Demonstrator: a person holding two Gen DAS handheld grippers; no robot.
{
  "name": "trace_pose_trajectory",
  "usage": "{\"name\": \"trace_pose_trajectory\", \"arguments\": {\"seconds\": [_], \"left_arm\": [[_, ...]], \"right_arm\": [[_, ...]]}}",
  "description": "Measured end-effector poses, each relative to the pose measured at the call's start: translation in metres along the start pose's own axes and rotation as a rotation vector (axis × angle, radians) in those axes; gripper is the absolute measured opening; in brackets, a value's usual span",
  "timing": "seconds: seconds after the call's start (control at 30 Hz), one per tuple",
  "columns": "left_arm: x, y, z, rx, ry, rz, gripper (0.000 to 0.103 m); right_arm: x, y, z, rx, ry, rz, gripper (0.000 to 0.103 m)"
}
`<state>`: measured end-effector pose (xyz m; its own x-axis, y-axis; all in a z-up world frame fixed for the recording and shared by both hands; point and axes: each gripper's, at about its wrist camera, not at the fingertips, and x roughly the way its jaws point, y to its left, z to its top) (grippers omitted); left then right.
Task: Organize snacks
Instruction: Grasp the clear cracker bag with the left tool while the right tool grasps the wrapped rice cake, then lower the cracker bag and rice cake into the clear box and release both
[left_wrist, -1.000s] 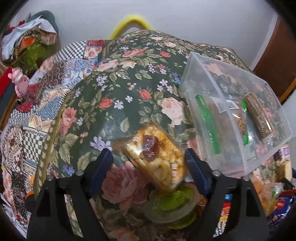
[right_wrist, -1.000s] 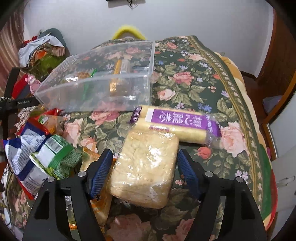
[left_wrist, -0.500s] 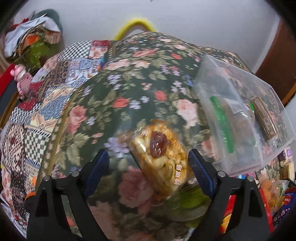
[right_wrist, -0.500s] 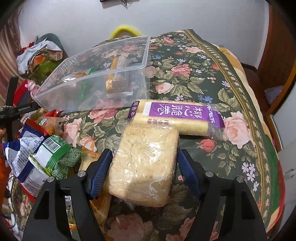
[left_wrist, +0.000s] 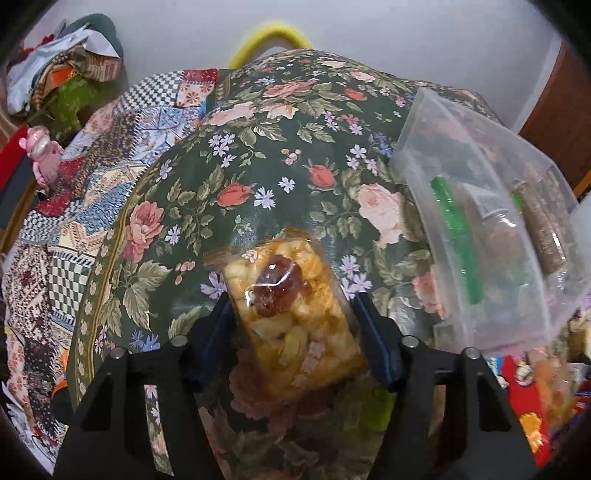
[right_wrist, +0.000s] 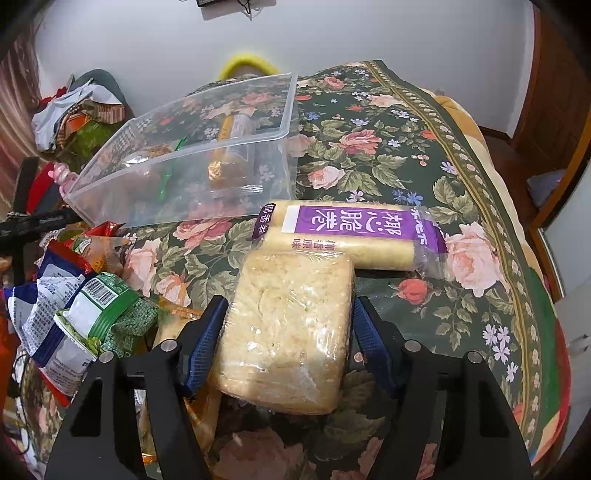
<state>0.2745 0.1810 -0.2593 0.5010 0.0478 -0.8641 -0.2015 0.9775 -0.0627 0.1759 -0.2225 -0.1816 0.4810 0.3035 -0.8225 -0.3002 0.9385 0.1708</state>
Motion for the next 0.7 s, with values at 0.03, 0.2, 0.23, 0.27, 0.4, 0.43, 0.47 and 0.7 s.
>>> {"name": "trace_pose_trajectory", "arguments": {"seconds": [0.03, 0.2, 0.23, 0.27, 0.4, 0.43, 0.47, 0.7], "left_arm": [[0.0, 0.0, 0.0, 0.002, -0.005, 0.007, 0.054], [-0.008, 0.005, -0.002, 0.006, -0.013, -0.008, 0.044], [-0.013, 0.005, -0.002, 0.012, -0.022, -0.008, 0.044], [-0.018, 0.005, -0.002, 0.016, -0.031, -0.002, 0.044], [-0.041, 0.005, 0.001, 0.014, -0.073, -0.002, 0.044], [-0.05, 0.005, 0.002, 0.01, -0.087, -0.005, 0.044], [-0.055, 0.004, 0.004, 0.01, -0.096, -0.006, 0.044], [-0.103, -0.01, 0.01, 0.025, -0.163, -0.055, 0.044]], "right_arm": [[0.0, 0.0, 0.0, -0.003, -0.003, -0.002, 0.063], [-0.004, 0.002, -0.002, -0.017, -0.013, -0.012, 0.057], [-0.005, 0.002, -0.002, -0.019, -0.016, -0.013, 0.056], [-0.006, 0.002, -0.002, -0.019, -0.018, -0.012, 0.055], [-0.011, 0.003, -0.001, -0.011, -0.028, 0.0, 0.053], [-0.012, 0.003, 0.0, -0.008, -0.031, 0.004, 0.053], [-0.014, 0.003, 0.0, -0.006, -0.036, 0.008, 0.053], [-0.04, 0.008, 0.008, -0.015, -0.103, 0.024, 0.053]]}}
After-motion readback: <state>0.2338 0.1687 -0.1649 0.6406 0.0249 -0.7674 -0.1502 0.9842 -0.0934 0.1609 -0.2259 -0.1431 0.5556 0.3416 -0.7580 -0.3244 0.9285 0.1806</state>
